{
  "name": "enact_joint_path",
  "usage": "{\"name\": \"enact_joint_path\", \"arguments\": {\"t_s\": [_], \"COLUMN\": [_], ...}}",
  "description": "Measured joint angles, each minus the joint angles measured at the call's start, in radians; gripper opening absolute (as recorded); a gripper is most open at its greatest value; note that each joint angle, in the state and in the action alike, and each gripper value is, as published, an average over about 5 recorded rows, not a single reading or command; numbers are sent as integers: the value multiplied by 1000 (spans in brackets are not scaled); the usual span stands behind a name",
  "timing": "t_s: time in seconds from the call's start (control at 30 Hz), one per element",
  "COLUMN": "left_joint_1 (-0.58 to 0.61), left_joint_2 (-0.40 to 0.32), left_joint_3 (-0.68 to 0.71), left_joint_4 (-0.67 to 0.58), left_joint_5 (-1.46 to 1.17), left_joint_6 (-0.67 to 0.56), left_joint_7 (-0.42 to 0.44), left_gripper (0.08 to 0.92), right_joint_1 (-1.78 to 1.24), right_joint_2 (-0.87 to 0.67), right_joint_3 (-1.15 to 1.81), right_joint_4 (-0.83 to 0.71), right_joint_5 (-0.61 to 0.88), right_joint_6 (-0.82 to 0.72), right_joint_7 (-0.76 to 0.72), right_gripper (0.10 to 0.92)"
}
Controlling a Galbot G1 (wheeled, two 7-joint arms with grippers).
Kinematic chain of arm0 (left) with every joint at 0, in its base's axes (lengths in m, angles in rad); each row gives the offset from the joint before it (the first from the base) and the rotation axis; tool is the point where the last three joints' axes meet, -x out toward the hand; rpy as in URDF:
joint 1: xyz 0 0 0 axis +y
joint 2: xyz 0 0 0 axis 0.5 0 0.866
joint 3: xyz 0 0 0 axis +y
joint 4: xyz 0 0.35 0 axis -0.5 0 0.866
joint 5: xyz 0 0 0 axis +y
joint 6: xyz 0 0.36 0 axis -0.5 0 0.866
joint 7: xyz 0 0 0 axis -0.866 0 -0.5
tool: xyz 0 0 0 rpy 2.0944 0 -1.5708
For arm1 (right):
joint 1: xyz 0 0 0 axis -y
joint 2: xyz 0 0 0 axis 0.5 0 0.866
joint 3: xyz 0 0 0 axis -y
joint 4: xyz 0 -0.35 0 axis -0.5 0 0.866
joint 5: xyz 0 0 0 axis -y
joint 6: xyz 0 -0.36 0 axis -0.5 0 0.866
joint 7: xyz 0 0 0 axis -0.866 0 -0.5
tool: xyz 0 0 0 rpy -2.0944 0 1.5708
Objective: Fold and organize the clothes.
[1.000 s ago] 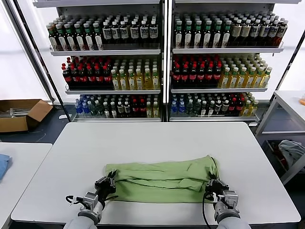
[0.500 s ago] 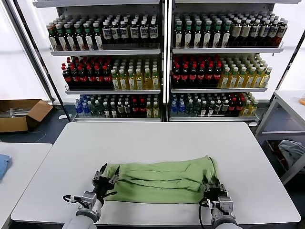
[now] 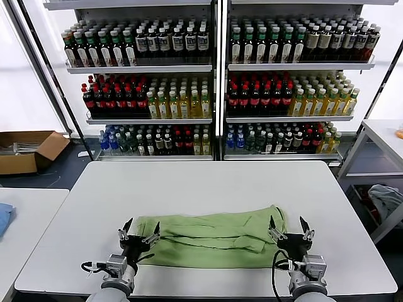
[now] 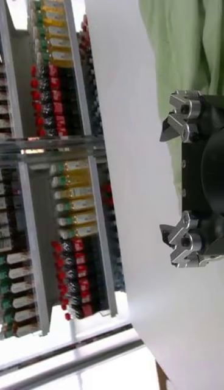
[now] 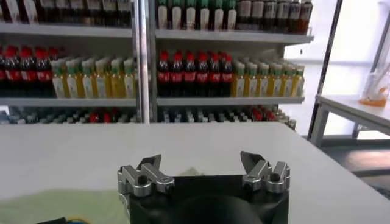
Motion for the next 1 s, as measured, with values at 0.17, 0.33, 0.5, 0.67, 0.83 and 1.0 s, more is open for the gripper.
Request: {"name": "enact_joint_path", "arguments": {"t_s": [0.17,0.33,0.5,0.67,0.83,1.0], "left_joint_1": [-2,-12,-12,-4,2,11], "left_joint_2": [-17,-29,-32,-32,-34,-39], "left_joint_3": [-7,-20,-32,-38,-41,-47], "left_joint_4": [12,30,48,55,59,61], "left_joint_5": [-45,-88,-133,-163,-177,-179], "left_joint_6": [28,50,68,74,74,66], "left_joint_7": [-20,-39,-47,-43,-36,-26], "left_gripper": [823,823,814,701,562,415], "right_joint_1": [1,-4,-4,-3,-3,-1], "right_joint_2": [-3,-6,-7,-8,-11,-17], "right_joint_3": [-1,-3,-4,-7,-8,-5], "right_joint_4": [14,22,31,38,43,44], "right_joint_5": [2,4,5,7,8,10], "right_joint_6": [4,9,12,13,14,14], "right_joint_7": [-1,-2,-3,-2,-1,2], "right_gripper": [823,823,823,823,823,823]}}
